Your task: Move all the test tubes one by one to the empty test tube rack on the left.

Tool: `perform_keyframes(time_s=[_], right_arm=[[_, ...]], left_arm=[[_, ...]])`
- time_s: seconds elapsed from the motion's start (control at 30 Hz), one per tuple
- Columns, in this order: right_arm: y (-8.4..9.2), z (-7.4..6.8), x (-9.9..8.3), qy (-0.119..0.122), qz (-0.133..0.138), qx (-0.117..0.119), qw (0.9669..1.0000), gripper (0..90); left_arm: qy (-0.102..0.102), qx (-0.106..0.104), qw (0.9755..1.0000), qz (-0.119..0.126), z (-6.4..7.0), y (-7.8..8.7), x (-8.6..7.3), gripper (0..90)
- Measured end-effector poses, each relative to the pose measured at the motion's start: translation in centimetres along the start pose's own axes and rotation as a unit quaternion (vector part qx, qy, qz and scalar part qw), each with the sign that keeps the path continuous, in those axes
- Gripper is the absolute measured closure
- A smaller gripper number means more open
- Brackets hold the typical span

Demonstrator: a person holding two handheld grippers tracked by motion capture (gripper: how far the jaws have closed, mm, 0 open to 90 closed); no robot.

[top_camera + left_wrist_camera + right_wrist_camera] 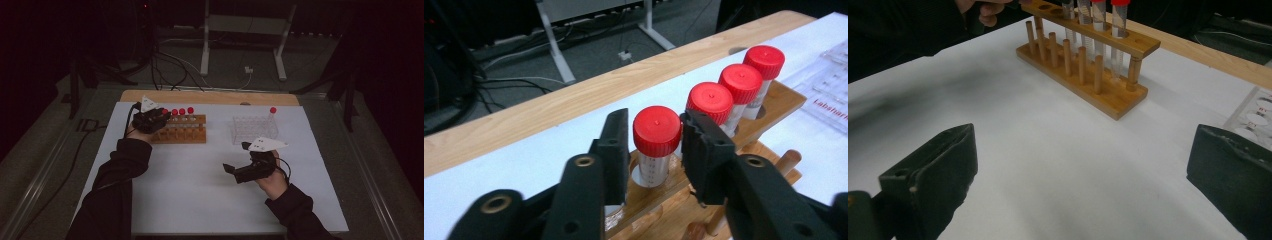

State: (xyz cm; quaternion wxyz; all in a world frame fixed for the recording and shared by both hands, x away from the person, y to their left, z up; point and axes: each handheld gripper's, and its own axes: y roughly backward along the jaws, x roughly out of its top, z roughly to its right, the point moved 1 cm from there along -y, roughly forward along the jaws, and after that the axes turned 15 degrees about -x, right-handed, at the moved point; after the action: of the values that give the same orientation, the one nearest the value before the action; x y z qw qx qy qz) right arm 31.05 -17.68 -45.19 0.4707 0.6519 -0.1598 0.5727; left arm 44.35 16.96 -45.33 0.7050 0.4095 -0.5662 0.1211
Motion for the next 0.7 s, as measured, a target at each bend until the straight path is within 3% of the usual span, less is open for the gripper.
perform_keyframes(time_s=[0.17, 0.23, 0.37, 0.57, 0.7], right_arm=[[0.1, 0.2, 0.0, -0.001, 0.002, -0.001, 1.0000, 0.0], [0.2, 0.3, 0.1, -0.002, 0.004, -0.004, 1.0000, 0.0], [0.4, 0.7, 0.3, -0.004, 0.008, -0.007, 0.9999, 0.0], [0.9, 1.7, 0.8, -0.008, 0.022, -0.020, 0.9995, 0.1], [1.3, 2.5, 1.2, -0.003, 0.029, -0.032, 0.9990, 0.0]], left_arm=[[0.002, 0.002, 0.9999, 0.016, 0.2, 1.3, 0.3, 47.9], [-0.002, -0.015, 0.9994, 0.032, 0.3, 2.0, 0.4, 43.1], [-0.014, -0.029, 0.9984, 0.047, 0.9, 3.7, 0.5, 34.1], [-0.023, -0.062, 0.9965, 0.051, 2.3, 5.8, -0.1, 17.1], [-0.025, -0.099, 0.9933, 0.055, 3.5, 6.9, -1.2, 8.3]])
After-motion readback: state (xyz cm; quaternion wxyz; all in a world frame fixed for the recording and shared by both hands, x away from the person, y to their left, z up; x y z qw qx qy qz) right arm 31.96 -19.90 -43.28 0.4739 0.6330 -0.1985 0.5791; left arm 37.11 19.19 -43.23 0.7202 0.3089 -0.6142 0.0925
